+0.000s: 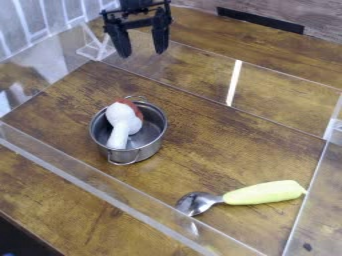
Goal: Put the mushroom in the silver pot
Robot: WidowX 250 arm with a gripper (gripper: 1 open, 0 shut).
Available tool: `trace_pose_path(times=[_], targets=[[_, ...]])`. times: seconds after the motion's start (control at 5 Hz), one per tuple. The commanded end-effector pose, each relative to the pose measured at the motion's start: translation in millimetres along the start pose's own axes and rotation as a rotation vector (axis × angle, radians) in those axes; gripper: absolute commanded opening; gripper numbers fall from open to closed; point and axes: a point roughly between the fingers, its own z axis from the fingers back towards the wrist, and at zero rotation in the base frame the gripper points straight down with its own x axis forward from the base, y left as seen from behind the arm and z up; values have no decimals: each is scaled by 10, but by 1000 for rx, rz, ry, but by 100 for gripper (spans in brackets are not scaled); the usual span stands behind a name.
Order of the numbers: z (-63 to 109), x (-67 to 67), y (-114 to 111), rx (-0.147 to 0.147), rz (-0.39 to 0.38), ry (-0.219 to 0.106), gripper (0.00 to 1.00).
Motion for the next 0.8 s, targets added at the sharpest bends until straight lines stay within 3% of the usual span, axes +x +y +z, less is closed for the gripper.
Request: trace_pose_path(times=[0.0, 0.2, 0.4, 0.6], targets=[[433, -54, -32, -1, -4, -72, 100], [604, -135, 16, 0, 17, -74, 100], [632, -129, 86, 7, 36, -67, 100], [581, -111, 118, 26, 27, -40, 100]])
